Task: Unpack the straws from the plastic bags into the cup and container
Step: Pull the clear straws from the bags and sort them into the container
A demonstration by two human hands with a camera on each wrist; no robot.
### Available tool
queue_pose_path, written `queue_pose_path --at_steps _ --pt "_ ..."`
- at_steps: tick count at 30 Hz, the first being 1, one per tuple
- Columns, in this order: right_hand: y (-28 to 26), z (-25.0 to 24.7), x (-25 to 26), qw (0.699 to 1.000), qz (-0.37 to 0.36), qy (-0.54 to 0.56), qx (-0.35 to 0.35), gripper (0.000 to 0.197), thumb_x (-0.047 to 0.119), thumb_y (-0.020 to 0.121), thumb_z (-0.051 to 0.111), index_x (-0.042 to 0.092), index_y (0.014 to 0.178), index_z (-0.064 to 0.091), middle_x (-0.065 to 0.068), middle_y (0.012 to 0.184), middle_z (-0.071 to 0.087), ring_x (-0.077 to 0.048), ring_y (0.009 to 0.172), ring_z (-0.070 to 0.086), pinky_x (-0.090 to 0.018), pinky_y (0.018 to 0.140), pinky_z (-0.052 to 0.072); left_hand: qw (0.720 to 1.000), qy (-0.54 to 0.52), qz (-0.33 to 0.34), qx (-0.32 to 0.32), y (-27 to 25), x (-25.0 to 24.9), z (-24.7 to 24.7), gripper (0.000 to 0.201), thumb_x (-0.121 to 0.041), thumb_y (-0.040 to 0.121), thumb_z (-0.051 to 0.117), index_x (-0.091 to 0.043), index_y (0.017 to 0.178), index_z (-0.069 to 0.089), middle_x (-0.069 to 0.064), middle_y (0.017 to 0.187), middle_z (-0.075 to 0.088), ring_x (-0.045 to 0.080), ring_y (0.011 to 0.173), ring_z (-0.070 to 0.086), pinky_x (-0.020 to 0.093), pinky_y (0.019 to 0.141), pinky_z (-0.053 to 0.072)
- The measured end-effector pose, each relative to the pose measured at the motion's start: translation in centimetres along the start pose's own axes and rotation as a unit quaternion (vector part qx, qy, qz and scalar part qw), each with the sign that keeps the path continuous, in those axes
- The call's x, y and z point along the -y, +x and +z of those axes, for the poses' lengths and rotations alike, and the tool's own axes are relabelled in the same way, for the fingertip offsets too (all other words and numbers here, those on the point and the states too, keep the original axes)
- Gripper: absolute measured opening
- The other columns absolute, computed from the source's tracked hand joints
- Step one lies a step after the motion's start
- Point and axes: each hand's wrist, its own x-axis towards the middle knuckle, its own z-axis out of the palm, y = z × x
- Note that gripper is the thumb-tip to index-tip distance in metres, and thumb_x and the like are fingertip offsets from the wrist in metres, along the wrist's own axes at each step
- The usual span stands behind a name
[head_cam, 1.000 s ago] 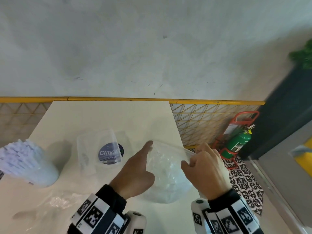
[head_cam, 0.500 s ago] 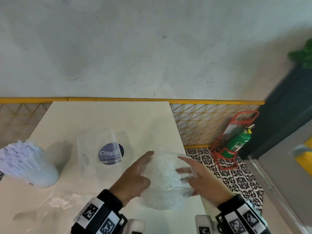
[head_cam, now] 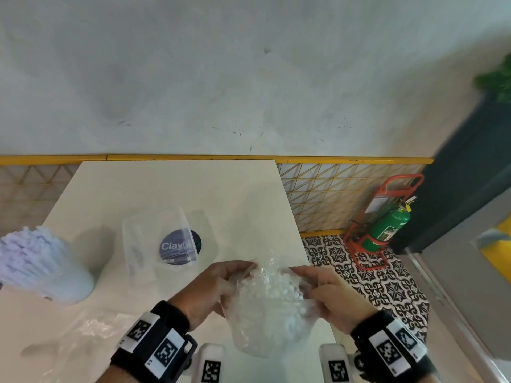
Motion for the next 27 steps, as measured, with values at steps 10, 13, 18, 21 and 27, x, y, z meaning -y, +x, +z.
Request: queue_pose_path --at_steps 10,13,18,21,27 --pt "1.2 -1.0 -1.5 0.995 0.093 0.017 -0.011 0.038 -0.004 0.093 0.039 0.008 0.113 0.069 -0.021 0.109 0.065 -0.032 0.091 0.062 -0.042 0.069 0.054 0.998 -0.035 -0.039 -0.022 1.3 2.7 0.0 0.059 -0.017 0.061 0.051 -0.035 0.114 0.07 0.011 0.117 0.069 0.032 0.103 0.062 0.044 0.08 0.046" --pt "1.6 -1.0 -1.4 0.993 0.101 -0.055 -0.006 0.045 0.004 0.088 0.039 0.019 0.117 0.07 -0.028 0.118 0.063 -0.036 0.097 0.061 -0.047 0.072 0.051 0.998 -0.045 -0.002 -0.038 1.3 3.4 -0.1 0.056 -0.017 0.069 0.053 -0.037 0.121 0.063 0.014 0.128 0.058 0.041 0.11 0.058 0.044 0.08 0.049" --pt "1.2 -1.0 -1.6 0.999 0.031 -0.023 -0.025 0.046 0.003 0.097 0.04 0.032 0.115 0.07 -0.028 0.107 0.059 -0.029 0.082 0.063 -0.055 0.078 0.058 0.988 -0.052 0.125 -0.078 0.3 3.8 0.4 0.045 -0.024 0.077 0.06 -0.033 0.121 0.061 0.015 0.119 0.051 0.028 0.095 0.063 0.041 0.076 0.055" --pt "0.3 -0.6 -1.7 0.998 -0.055 0.005 -0.043 0.028 0.018 0.092 0.064 0.034 0.114 0.072 -0.012 0.108 0.059 -0.02 0.074 0.06 -0.04 0.065 0.057 0.985 -0.034 0.145 -0.086 -0.2 4.5 0.3 0.047 -0.046 0.076 0.067 -0.038 0.123 0.063 0.004 0.13 0.057 0.027 0.11 0.061 0.046 0.088 0.056" --pt "-0.9 -2.5 -3.3 0.995 -0.099 -0.002 0.031 0.075 0.011 0.065 0.084 0.022 0.133 0.052 -0.022 0.13 0.056 -0.036 0.115 0.062 -0.046 0.096 0.052 0.99 0.016 0.137 -0.027 -1.2 5.1 -0.7 0.079 -0.014 0.068 0.082 -0.045 0.131 0.047 -0.008 0.137 0.052 0.023 0.117 0.06 0.041 0.103 0.048"
